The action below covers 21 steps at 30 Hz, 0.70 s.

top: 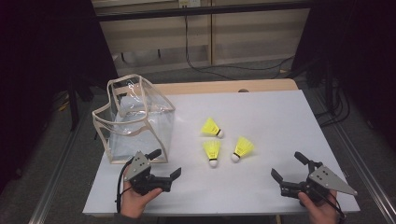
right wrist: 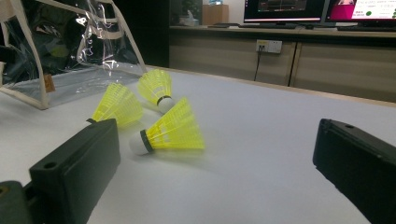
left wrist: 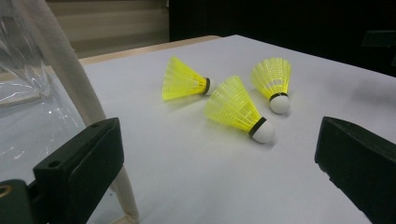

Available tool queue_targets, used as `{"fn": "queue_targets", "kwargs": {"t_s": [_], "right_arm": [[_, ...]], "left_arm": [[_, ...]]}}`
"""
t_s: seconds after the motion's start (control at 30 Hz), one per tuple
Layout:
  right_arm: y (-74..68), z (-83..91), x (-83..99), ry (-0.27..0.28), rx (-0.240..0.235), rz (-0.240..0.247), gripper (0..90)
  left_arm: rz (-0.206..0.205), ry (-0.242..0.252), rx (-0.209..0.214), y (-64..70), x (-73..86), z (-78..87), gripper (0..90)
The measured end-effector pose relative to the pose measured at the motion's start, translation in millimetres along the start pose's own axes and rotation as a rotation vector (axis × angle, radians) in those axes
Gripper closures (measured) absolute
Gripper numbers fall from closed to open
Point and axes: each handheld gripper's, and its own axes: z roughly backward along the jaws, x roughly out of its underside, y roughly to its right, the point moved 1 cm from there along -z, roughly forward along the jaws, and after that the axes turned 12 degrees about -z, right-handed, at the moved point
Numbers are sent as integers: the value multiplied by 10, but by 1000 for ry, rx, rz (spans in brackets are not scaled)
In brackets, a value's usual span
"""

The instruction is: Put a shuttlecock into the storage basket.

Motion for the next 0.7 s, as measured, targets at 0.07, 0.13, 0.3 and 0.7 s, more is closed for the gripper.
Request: {"fn": "queue_targets", "kwargs": {"t_s": [0.07,0.13,0.3,0.7], "right_arm": [[0,0,1,-1,0,-1,7],[0,0,1,-1,-1,-1,7],[3,2,1,-3,-2,-3,7],[2,1,-1,-1,-3,-1,7]], "left_arm": [[0,-3,3,11,-3,-17,14],[-9,-7,7,15,-8,-37,14],[-1,-18,21,49,-29,-88,14],[-5,-41,40,106,-60,-190,13]]}}
